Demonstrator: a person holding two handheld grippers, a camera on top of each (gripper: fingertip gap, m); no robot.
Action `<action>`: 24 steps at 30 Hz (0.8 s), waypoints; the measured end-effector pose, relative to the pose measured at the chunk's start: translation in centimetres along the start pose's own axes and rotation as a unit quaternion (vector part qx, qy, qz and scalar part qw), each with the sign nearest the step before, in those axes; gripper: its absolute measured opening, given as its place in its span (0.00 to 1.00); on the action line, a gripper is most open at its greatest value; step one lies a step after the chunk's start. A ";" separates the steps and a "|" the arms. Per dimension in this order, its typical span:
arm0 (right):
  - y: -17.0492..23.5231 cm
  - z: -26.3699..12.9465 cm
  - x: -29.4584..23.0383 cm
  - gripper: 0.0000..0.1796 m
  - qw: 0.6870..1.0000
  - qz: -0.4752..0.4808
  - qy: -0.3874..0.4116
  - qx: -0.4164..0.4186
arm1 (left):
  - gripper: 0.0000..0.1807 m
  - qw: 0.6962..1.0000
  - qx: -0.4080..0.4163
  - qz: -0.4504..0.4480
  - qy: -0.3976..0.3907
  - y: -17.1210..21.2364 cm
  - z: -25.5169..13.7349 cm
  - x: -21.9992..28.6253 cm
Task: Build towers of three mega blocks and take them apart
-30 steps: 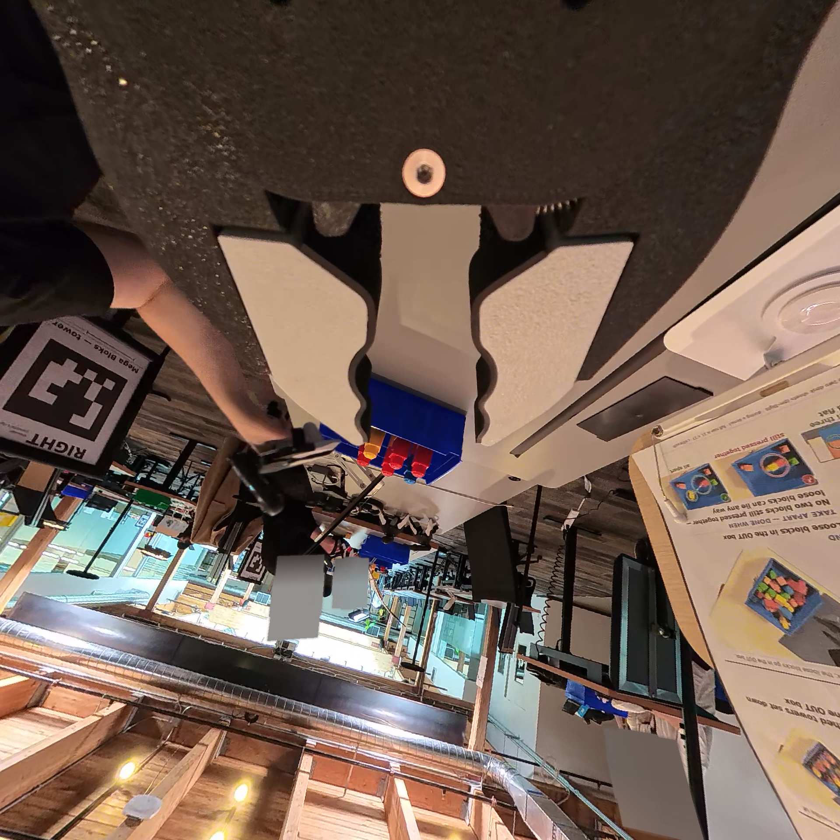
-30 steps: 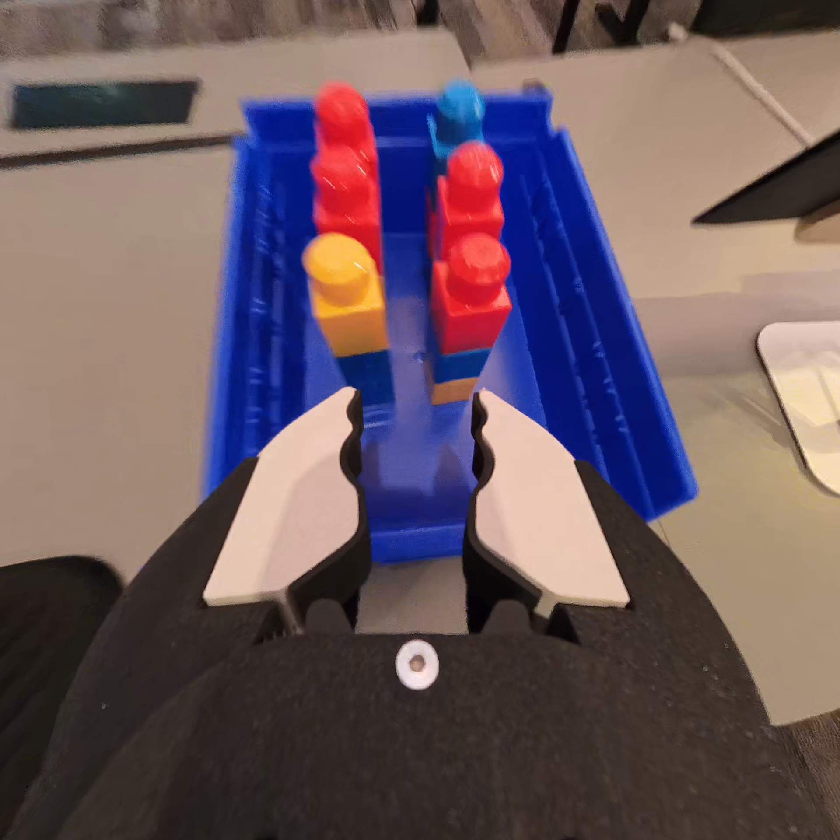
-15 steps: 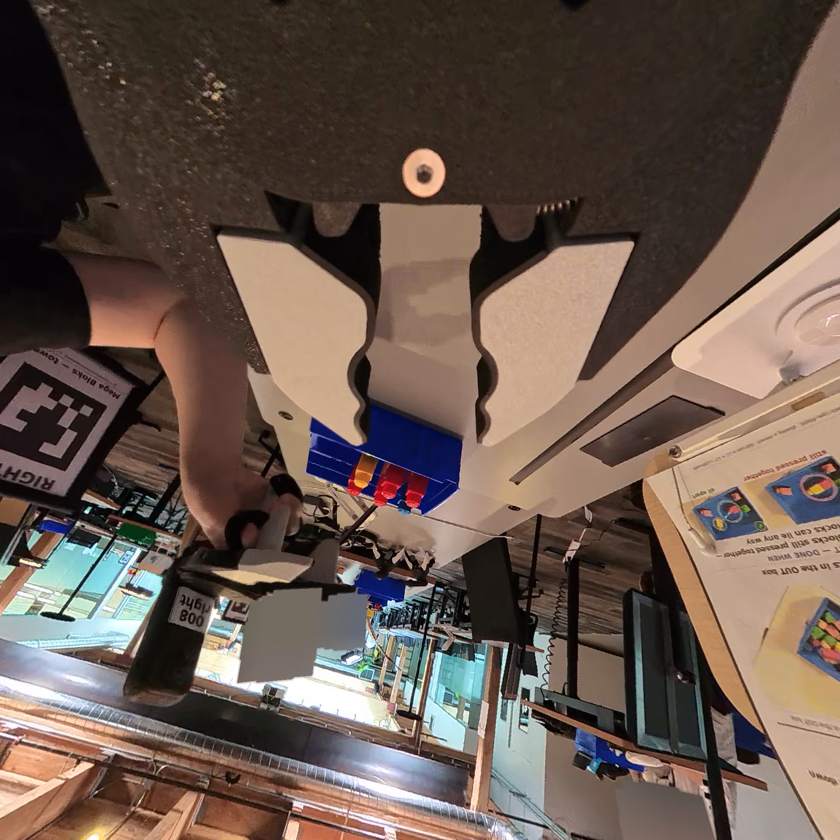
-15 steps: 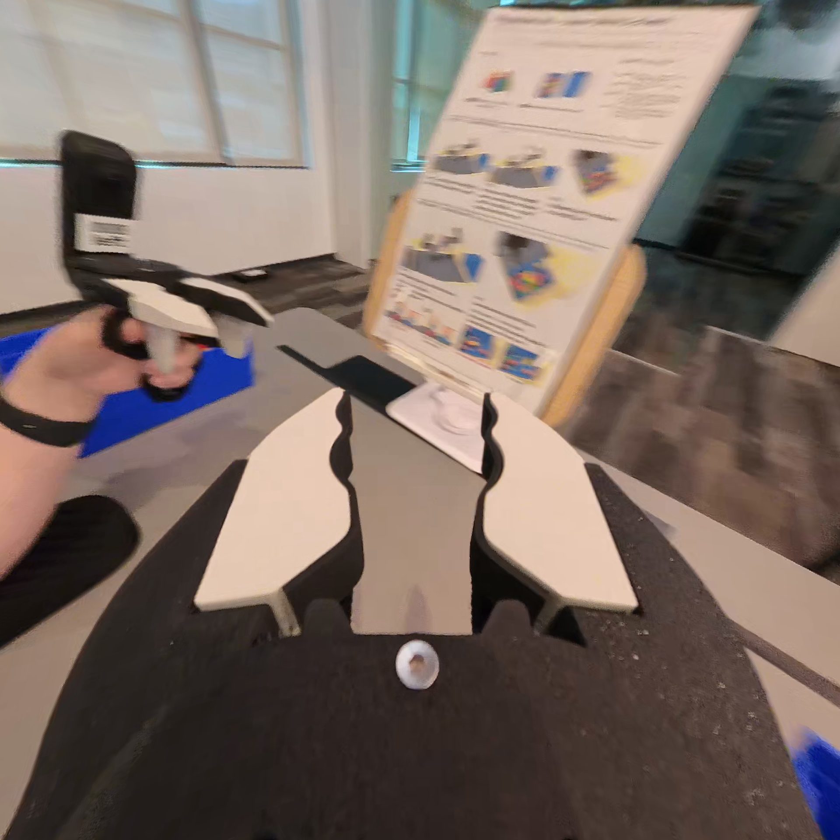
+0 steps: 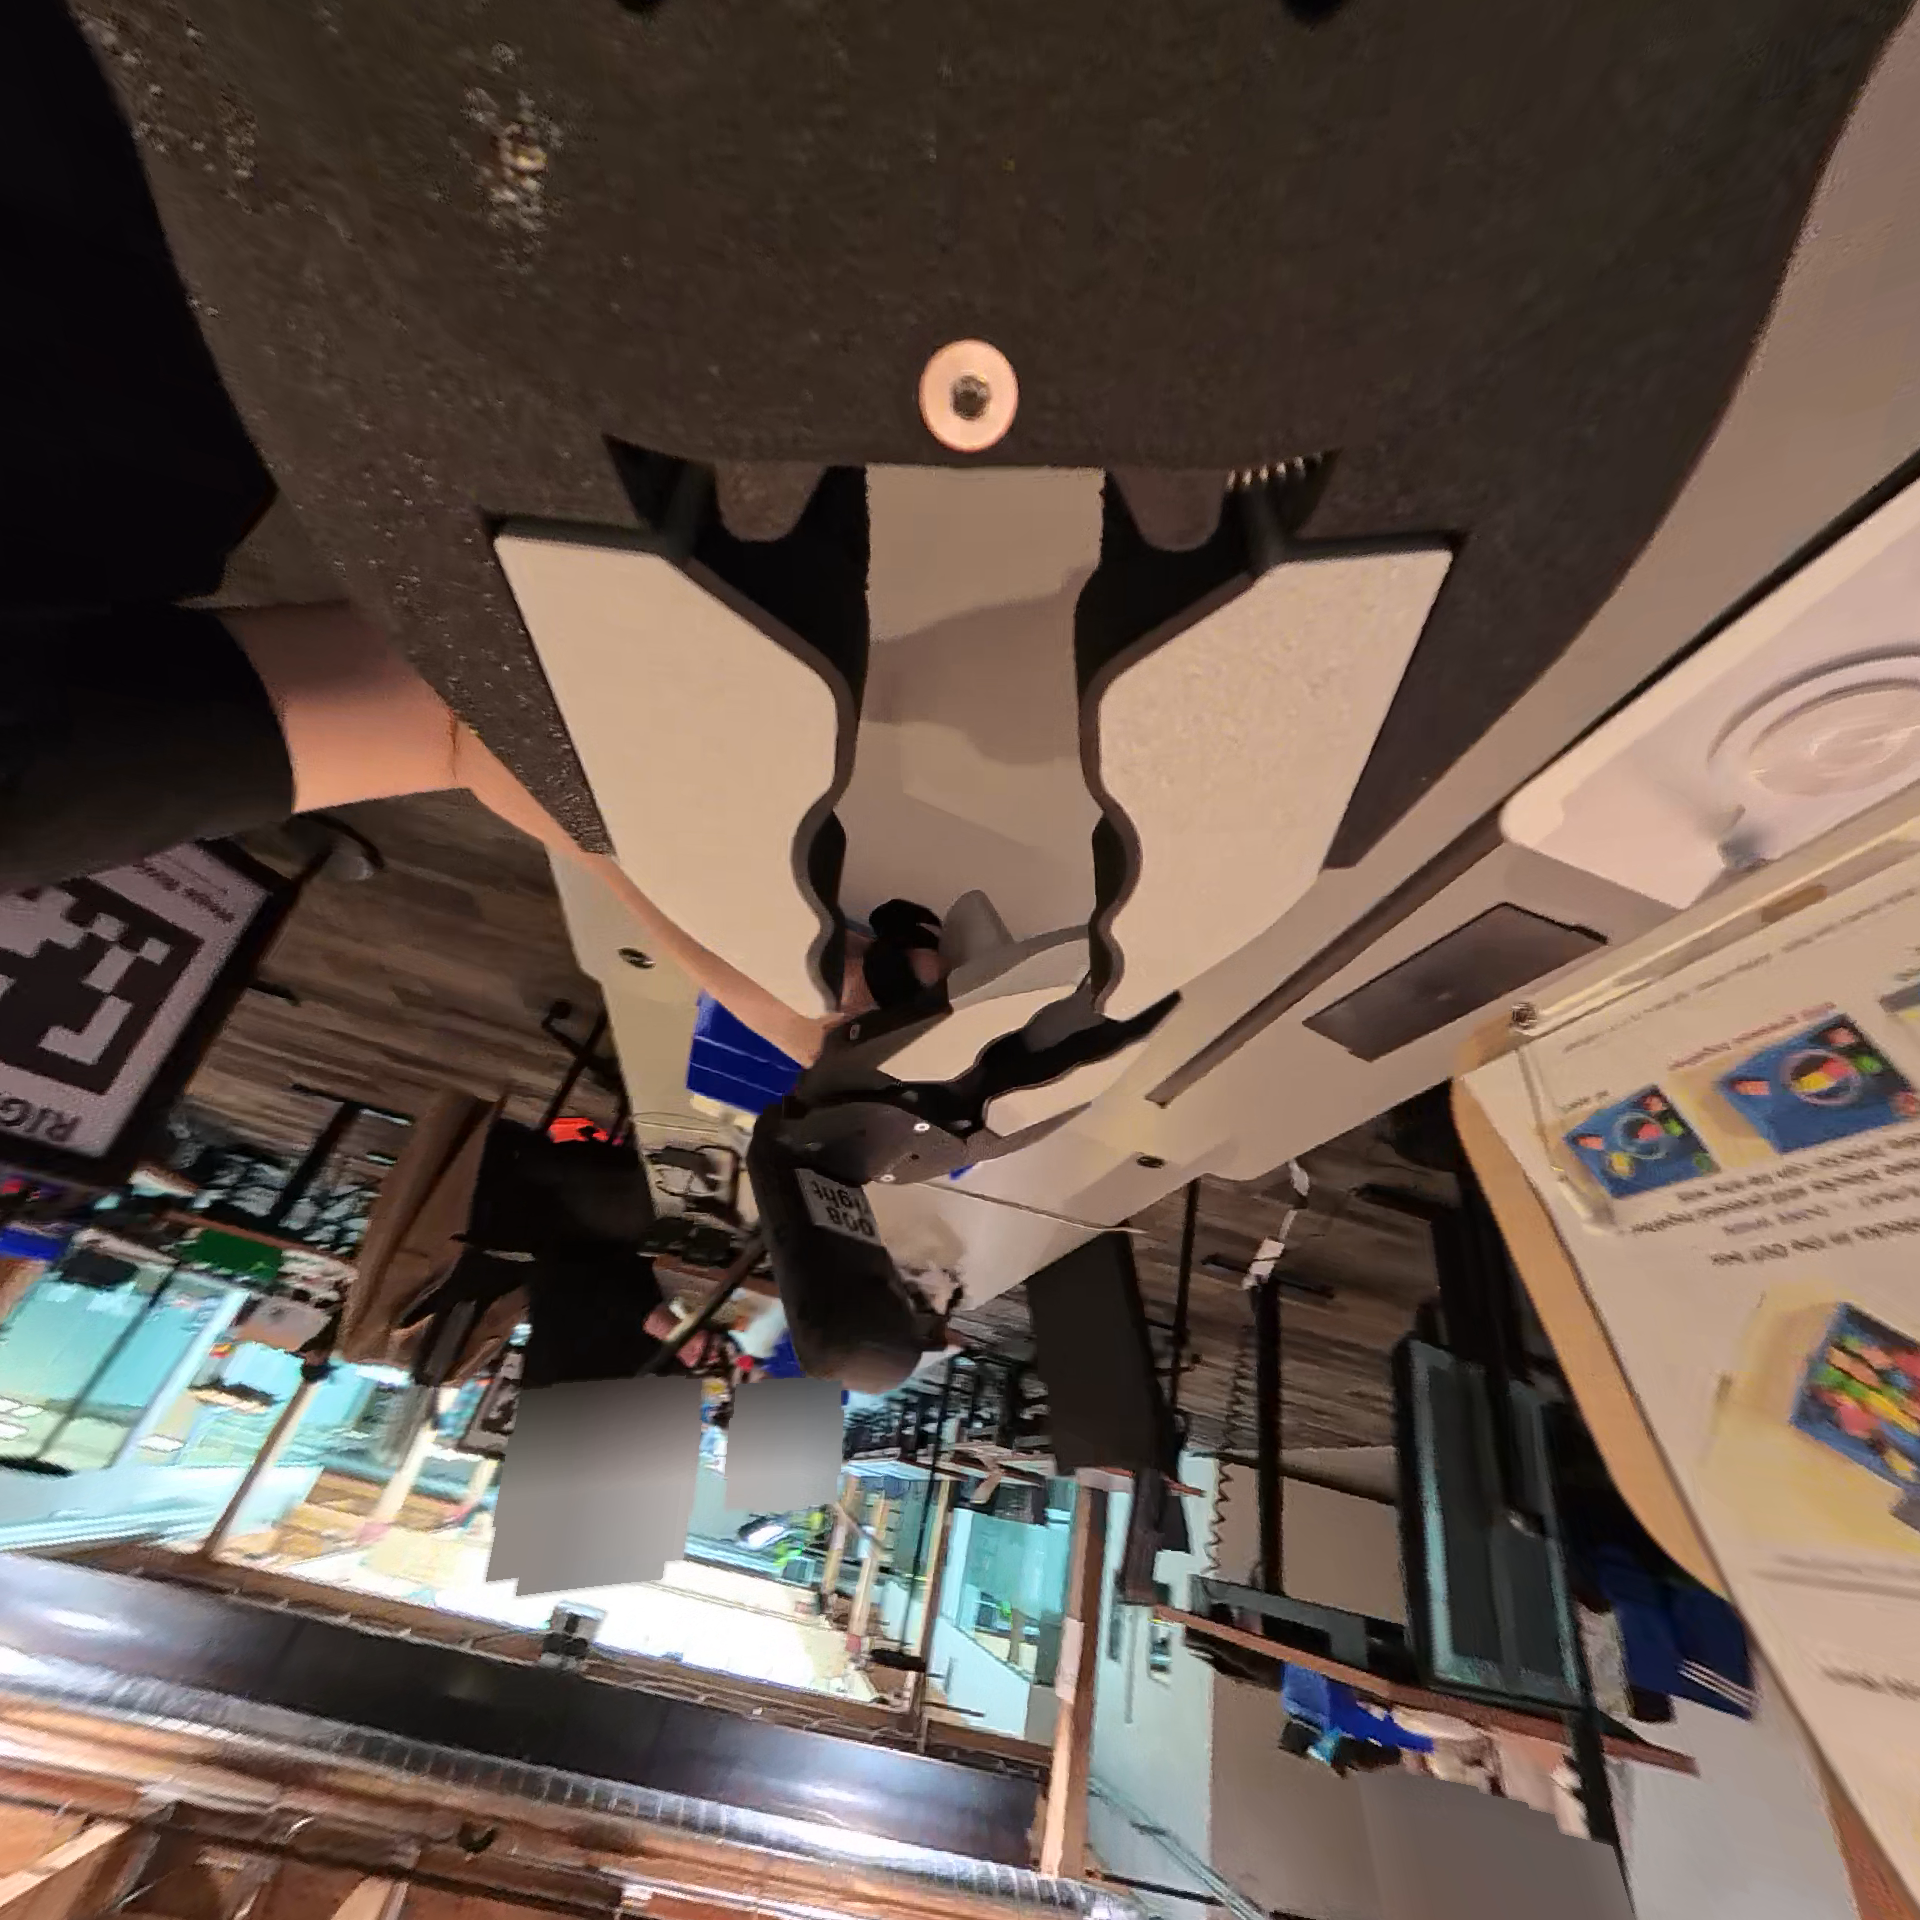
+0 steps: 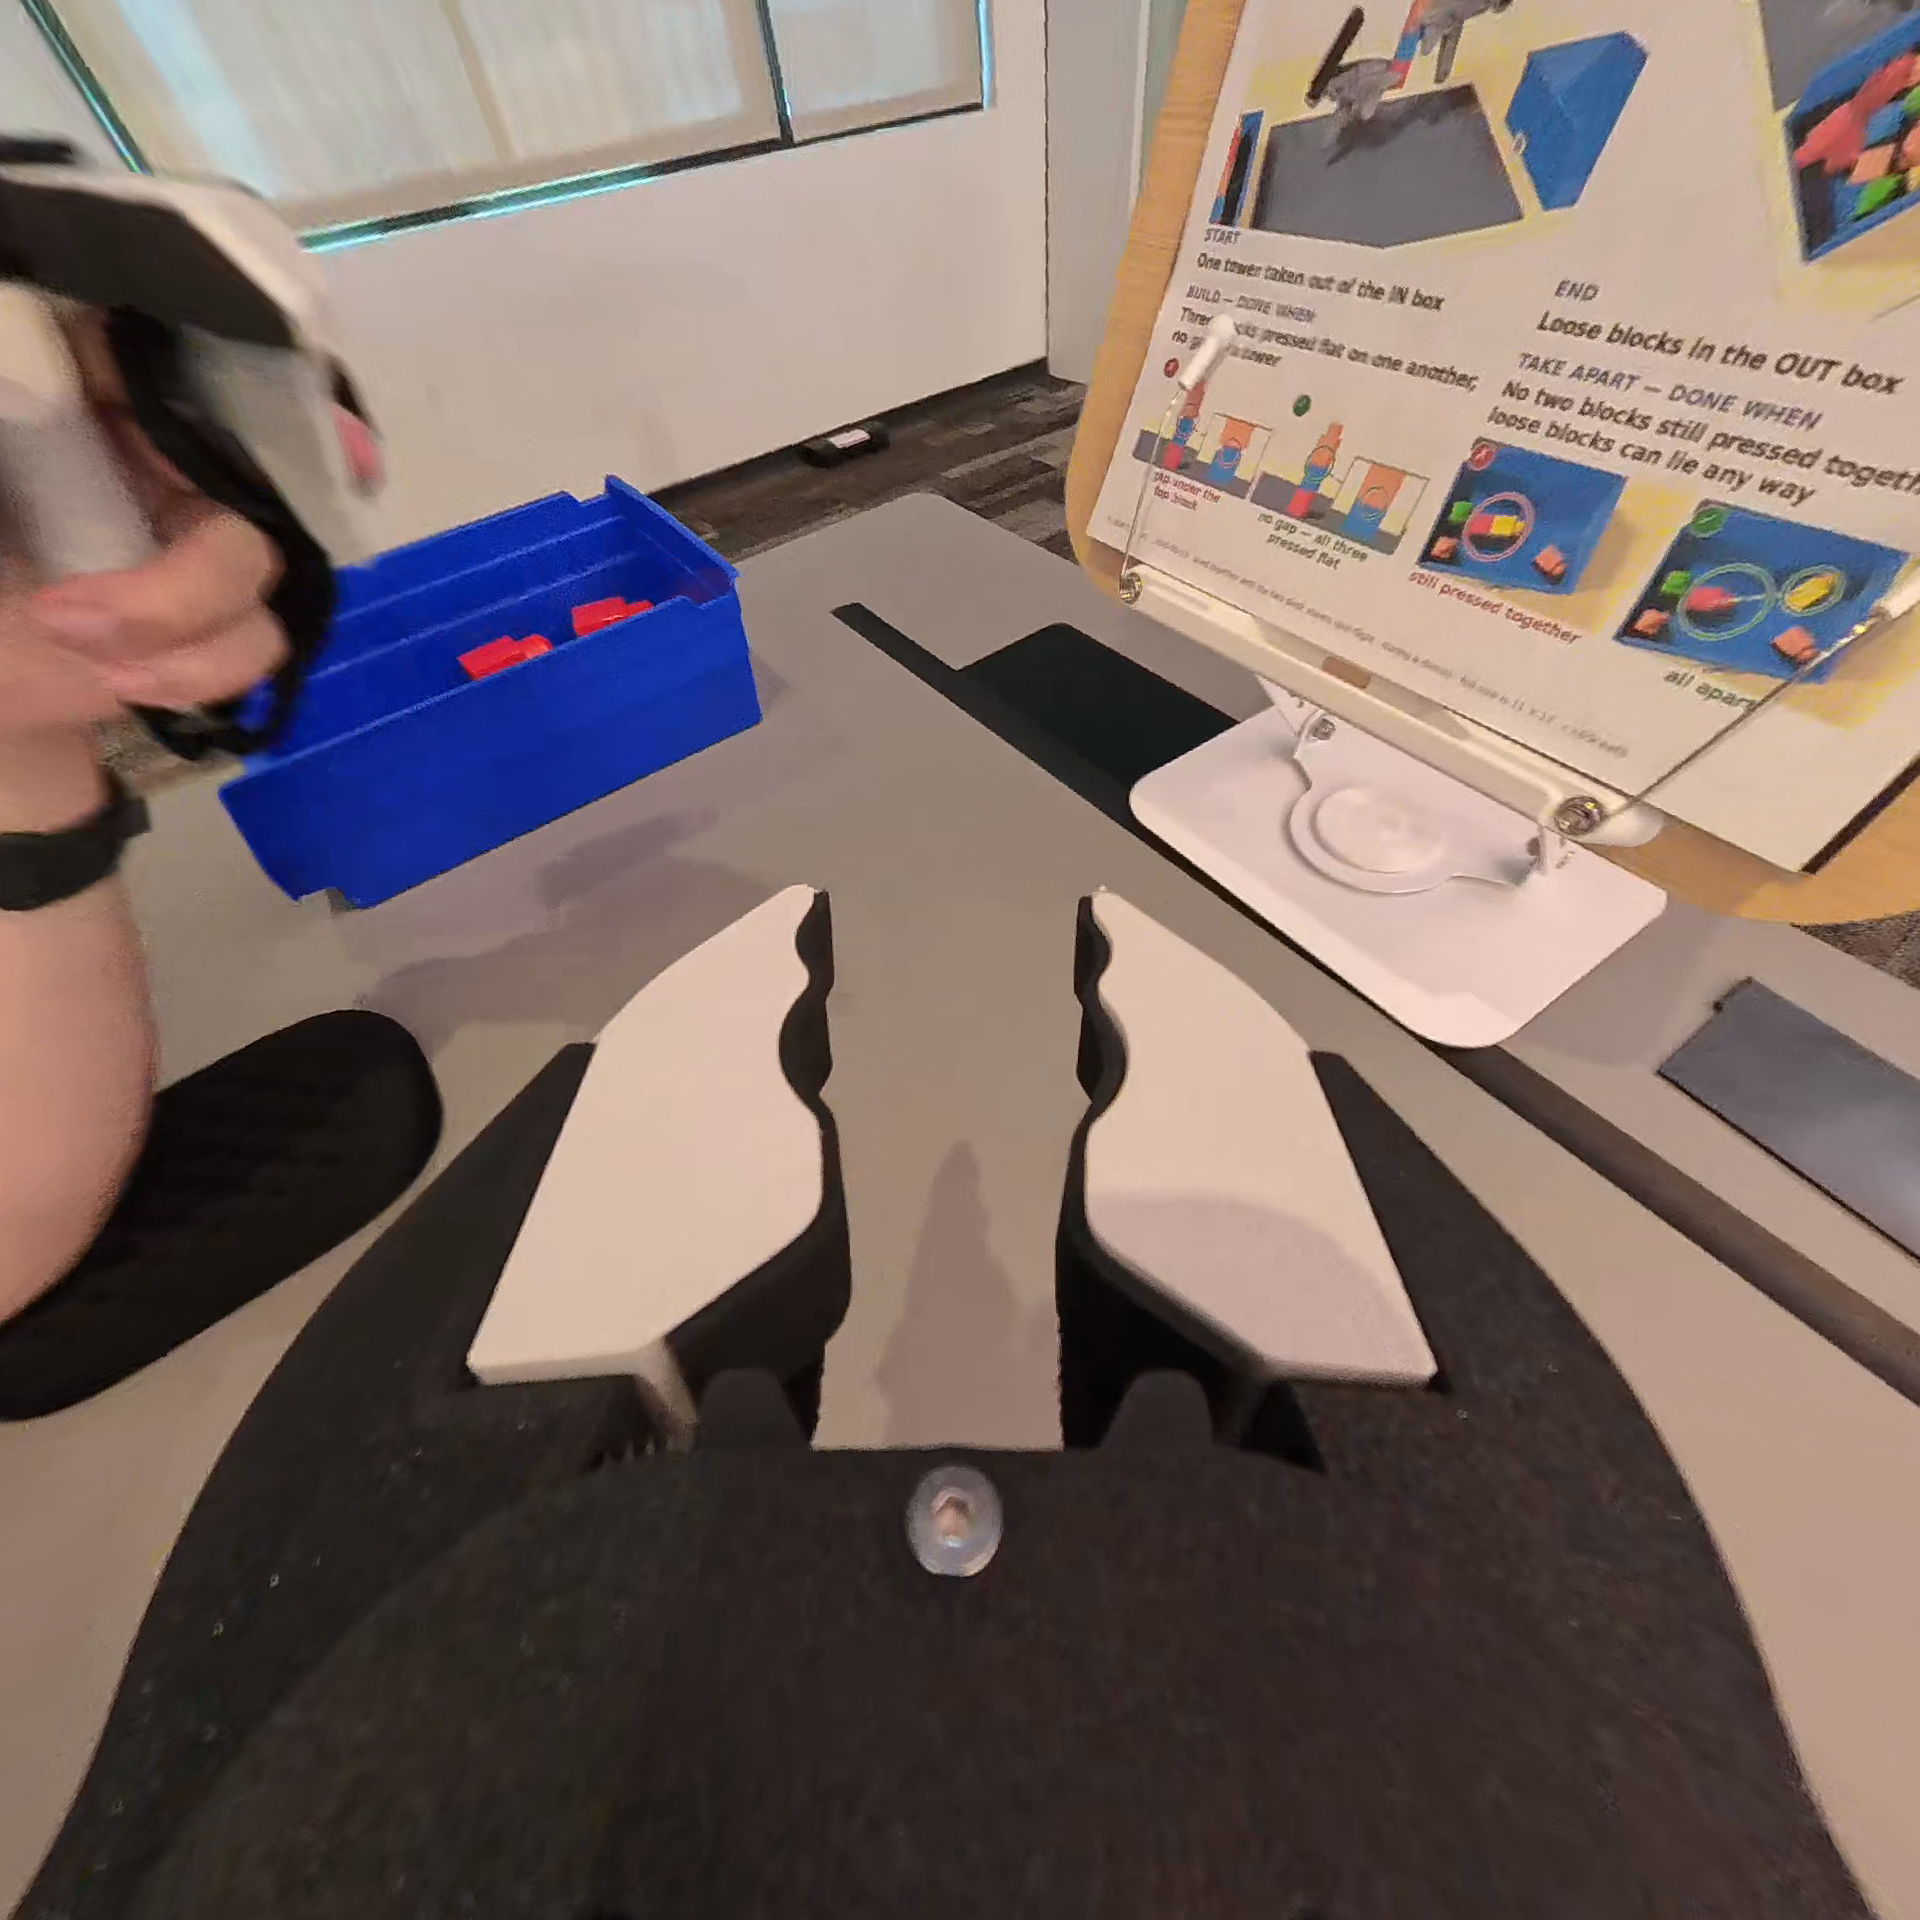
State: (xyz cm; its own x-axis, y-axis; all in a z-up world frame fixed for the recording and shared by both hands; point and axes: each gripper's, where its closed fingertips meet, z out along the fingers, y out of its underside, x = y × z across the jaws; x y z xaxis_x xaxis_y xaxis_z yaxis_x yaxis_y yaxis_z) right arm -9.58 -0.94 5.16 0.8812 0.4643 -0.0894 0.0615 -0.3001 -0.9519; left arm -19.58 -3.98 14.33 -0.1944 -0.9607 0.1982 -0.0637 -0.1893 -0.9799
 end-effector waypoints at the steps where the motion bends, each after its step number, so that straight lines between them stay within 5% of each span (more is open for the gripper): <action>1: 0.2 -0.1 0.5 0.24 1.000 -0.002 0.006 -0.002 | 0.25 1.000 0.000 0.009 -0.020 -0.5 -1.0 0.3; 9: 1.9 -0.9 3.3 0.25 0.999 0.026 0.026 -0.017 | 0.28 0.965 -0.103 -0.004 -0.240 0.3 -15.0 -5.8; 16: 1.7 -2.1 4.4 0.25 0.998 0.006 0.064 -0.024 | 0.26 0.876 -0.199 -0.146 -0.415 10.5 -30.5 -13.6; 24: 1.5 -3.1 4.9 0.25 0.994 -0.004 0.104 -0.030 | 0.24 0.828 -0.170 -0.309 -0.436 19.7 -33.4 -20.2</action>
State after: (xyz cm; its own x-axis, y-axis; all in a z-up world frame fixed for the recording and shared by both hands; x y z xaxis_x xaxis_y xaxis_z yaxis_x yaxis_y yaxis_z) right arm -3.74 -1.74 4.22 0.9582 0.2859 -0.0135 0.0911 -0.3493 -0.9326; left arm -49.57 18.44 -8.13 0.7492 -0.5107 0.4217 -0.1876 -0.7743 -0.6043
